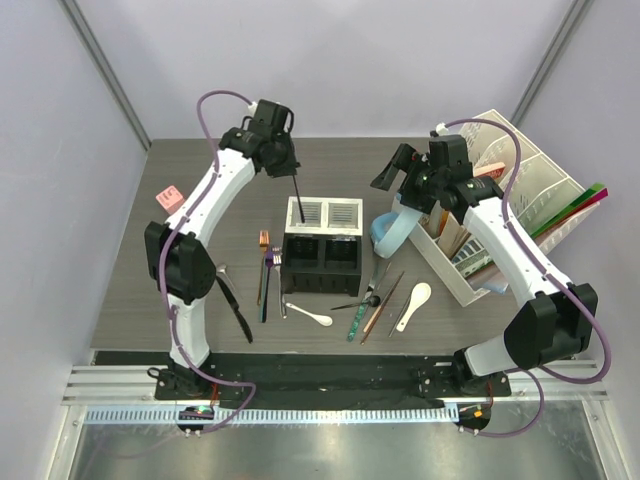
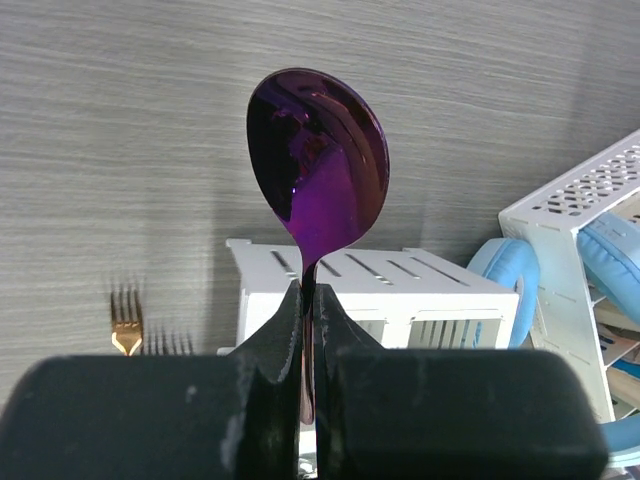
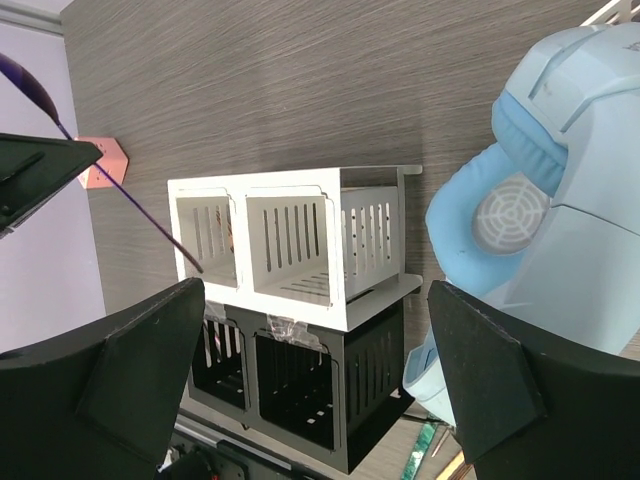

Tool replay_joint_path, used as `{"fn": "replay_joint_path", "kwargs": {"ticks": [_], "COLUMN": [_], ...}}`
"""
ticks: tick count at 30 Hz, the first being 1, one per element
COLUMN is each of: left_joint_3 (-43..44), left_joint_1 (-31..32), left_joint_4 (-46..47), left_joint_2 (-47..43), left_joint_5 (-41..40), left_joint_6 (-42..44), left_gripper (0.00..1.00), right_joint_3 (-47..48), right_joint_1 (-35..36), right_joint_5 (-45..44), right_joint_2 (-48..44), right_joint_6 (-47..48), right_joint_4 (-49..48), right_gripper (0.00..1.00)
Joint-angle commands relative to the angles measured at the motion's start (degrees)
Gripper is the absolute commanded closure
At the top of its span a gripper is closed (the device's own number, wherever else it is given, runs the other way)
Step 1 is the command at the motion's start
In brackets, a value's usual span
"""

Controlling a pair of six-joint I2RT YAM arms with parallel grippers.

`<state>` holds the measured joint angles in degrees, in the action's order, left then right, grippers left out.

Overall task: Sort the eating utensils into containers
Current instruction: Place the spoon in the container.

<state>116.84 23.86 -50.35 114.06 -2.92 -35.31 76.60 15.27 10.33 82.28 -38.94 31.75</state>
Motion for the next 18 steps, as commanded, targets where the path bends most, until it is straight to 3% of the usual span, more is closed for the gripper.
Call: {"fn": "replay_joint_path", "kwargs": {"ticks": [1,6,10,13,18], "left_joint_3": [-2.57,-10.46,-26.52,-32.87,-35.18], "left_joint_1": [3.38,7.42,10.24,11.12,11.74], "left_joint_4": [6.83,11.12,19.55,24.49,25.3], "left_joint_2": [-0.06,-2.6,-8.76,-13.59,-16.06], "left_joint_5": [-3.67,-8.05,-11.05,-13.41,-18.35], "left_joint_6": [2.7,6.04,7.36,8.06,9.29], "left_gripper": [1.0,1.0,1.0,1.0,1.0], "right_joint_3": [1.36,3.38,3.12,2.94,1.63], "right_joint_1": [-0.24,-0.33,-0.32,-0.15,0.2], "right_joint_5": [1.62,4.61,4.79,5.05,4.53], "right_joint_2": [-0.1,1.21,1.21,1.39,1.21], "right_joint_6": [0.27,0.27,-0.61,-0.79,-1.49], "right_joint_4": [0.07,-0.81,-2.04,-2.13,-3.0], "right_gripper": [0.0,0.0,0.0,0.0,0.0]}}
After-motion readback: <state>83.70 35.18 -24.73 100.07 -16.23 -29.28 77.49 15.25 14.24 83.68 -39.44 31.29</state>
